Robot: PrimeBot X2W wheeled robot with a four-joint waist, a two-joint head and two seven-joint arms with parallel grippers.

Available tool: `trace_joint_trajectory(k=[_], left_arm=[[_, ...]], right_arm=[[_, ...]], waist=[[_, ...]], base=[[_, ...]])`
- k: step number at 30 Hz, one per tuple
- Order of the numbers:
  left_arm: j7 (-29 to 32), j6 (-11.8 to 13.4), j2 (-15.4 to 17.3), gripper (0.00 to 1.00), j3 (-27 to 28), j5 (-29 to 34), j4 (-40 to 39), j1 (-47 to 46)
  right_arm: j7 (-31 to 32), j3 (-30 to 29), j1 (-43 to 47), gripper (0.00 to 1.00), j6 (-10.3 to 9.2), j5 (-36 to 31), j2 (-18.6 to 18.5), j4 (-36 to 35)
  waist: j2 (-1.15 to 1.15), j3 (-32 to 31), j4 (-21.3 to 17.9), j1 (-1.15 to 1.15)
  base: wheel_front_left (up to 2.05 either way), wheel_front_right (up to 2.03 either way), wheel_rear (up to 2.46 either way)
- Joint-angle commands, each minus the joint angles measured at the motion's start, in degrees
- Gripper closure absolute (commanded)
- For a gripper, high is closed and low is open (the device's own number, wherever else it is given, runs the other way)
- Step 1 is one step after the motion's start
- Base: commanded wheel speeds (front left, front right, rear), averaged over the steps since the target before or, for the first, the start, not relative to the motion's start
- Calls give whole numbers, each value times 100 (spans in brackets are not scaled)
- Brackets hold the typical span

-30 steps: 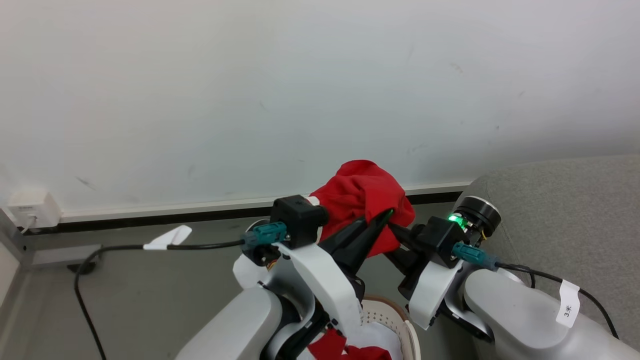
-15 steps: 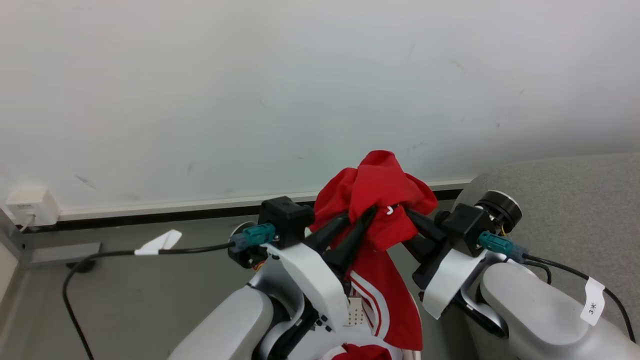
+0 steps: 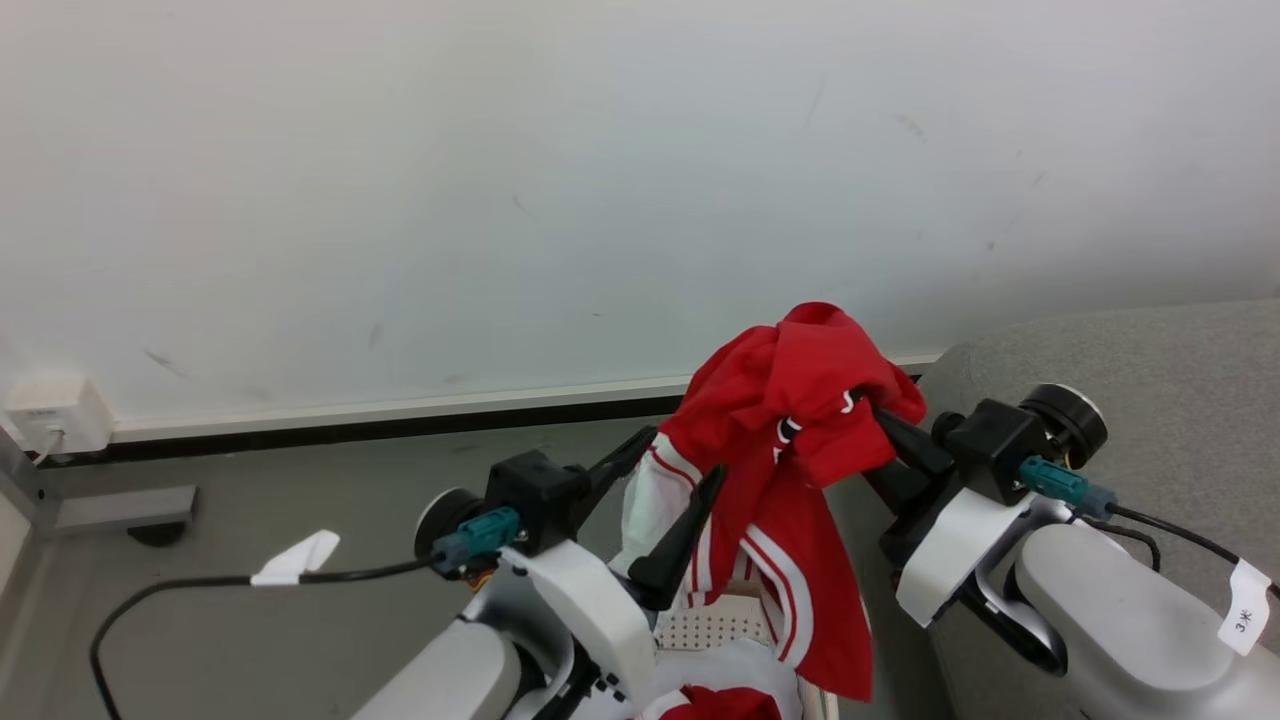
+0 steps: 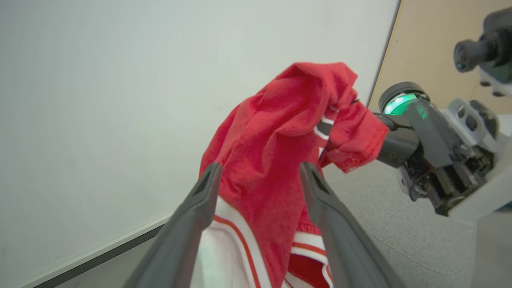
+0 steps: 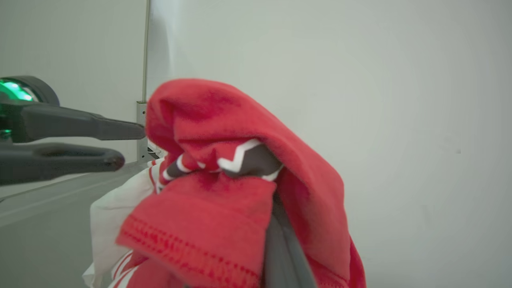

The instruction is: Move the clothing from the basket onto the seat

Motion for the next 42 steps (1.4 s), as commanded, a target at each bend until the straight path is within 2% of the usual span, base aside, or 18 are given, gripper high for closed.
trace_joint_trajectory(k=[1, 8, 12, 24, 31, 42], left_arm=[[-52, 23, 24, 0, -1, 54, 18, 101], [-450, 51, 61, 0, -55, 155, 299, 307], [-622, 36, -24, 0, -130, 195, 467, 369], [-818, -20, -125, 0, -219, 153, 712, 283], [-813, -19, -115, 0, -249, 117, 710, 237], [-774, -33, -165, 0, -332, 101, 646, 127]], right_arm=[[-21, -39, 90, 100, -14, 16, -48, 2], [-20, -293, 154, 100, -14, -8, -259, -6], [-21, -420, 192, 100, -14, 9, -372, 9], [-21, -603, 203, 100, -14, -21, -533, -7], [-21, -680, 213, 100, -14, -42, -581, -19], [-21, -832, 173, 100, -14, -75, -738, -59]], waist=[[0, -5, 0, 0], [0, -27, -50, 0], [0, -14, -98, 0], [0, 47, -308, 0], [0, 111, -640, 0], [0, 320, -1367, 0]], base=[[0, 0, 0], [0, 0, 0], [0, 0, 0], [0, 0, 0], [0, 0, 0], [0, 0, 0]])
